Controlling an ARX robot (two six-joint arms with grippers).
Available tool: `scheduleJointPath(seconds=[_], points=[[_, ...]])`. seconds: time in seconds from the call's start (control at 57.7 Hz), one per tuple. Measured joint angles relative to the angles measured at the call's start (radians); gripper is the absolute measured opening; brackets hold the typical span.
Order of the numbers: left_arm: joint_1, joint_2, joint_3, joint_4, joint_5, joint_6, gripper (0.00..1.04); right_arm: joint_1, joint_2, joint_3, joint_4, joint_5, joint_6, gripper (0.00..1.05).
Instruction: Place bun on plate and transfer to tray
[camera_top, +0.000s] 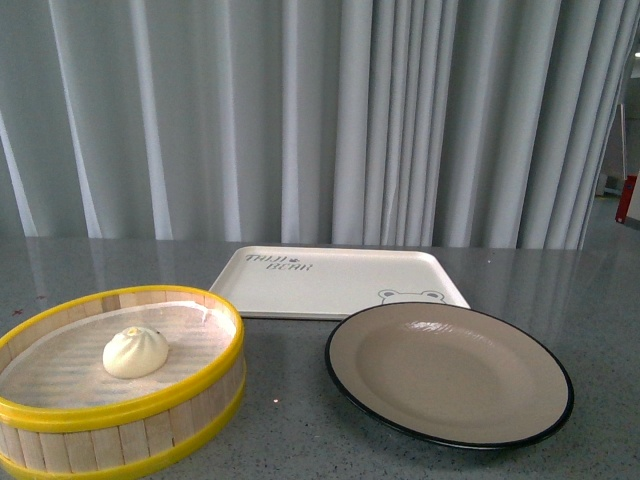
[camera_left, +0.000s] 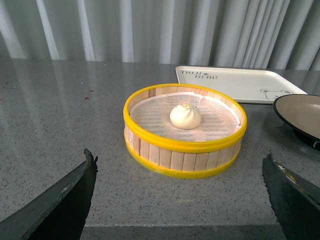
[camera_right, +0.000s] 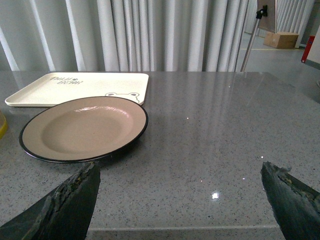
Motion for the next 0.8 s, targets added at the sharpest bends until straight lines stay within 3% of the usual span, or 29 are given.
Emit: scheduleJointPath(seconds=[0.797], points=[[0.0, 0.0, 0.0, 0.0, 0.0, 0.0, 0.98, 0.0, 0.0, 0.0, 0.0, 0.0, 0.0, 0.96]])
